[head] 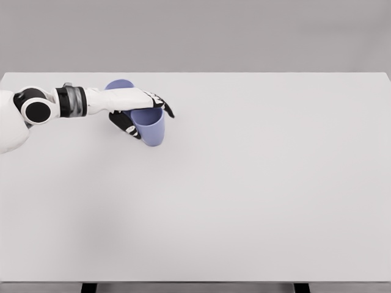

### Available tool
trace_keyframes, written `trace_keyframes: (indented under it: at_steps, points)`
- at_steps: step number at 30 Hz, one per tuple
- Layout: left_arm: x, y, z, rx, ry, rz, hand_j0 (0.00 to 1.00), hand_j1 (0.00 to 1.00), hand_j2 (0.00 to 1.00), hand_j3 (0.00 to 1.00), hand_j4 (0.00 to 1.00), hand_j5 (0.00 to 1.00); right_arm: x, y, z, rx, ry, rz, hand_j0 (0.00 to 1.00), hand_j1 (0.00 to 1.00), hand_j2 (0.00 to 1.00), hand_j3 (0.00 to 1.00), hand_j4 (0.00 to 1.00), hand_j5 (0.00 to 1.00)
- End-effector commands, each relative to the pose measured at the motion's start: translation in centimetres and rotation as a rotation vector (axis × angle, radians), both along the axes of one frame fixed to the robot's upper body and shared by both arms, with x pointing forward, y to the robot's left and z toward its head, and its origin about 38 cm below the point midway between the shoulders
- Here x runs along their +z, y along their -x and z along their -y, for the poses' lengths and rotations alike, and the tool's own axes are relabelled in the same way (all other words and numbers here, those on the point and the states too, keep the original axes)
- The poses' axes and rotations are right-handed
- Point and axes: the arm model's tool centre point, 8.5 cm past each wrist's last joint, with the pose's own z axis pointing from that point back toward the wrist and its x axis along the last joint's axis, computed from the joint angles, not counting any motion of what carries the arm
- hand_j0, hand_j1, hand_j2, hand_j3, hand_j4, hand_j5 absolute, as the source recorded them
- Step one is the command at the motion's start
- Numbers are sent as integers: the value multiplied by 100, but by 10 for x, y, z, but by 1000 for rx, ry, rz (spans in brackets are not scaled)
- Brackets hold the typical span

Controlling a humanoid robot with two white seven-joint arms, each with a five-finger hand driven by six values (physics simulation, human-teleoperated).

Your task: Place the right cup on the left cup with left arm

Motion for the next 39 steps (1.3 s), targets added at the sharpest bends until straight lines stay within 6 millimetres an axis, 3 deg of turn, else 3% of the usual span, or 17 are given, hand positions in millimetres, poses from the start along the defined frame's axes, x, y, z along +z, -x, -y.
trace_keyframes:
  at_steps: [1, 4, 6, 10, 16, 24, 31, 39]
  points:
    - [0, 0, -2, 5, 0, -1, 57, 57, 57, 57, 57, 57, 0, 0, 0, 1, -1, 0, 100, 100, 100, 100, 100, 100]
    - [5, 3, 5, -19, 10, 5, 50, 50, 50, 50, 50, 50, 0, 0, 0, 1, -1, 0, 100, 100, 100, 100, 100, 100]
    - [17, 10, 13, -57, 41, 23, 38, 38, 38, 38, 38, 38, 0, 0, 0, 1, -1, 0, 100, 100, 100, 100, 100, 100]
    - [42, 27, 1, -90, 70, 41, 38, 38, 38, 38, 38, 38, 0, 0, 0, 1, -1, 0, 100, 100, 100, 100, 100, 100]
    - [98, 50, -17, -135, 76, 122, 39, 39, 39, 39, 39, 39, 0, 0, 0, 1, -1, 0, 100, 100, 100, 100, 100, 100]
    - [153, 47, -29, -120, 64, 166, 40, 40, 40, 40, 40, 40, 0, 0, 0, 1, -1, 0, 100, 100, 100, 100, 100, 100]
    - [158, 16, -61, 6, 7, 161, 40, 40, 40, 40, 40, 40, 0, 0, 0, 1, -1, 0, 100, 100, 100, 100, 100, 100]
    - [146, -21, -65, 96, -28, 141, 40, 40, 40, 40, 40, 40, 0, 0, 0, 1, -1, 0, 100, 100, 100, 100, 100, 100]
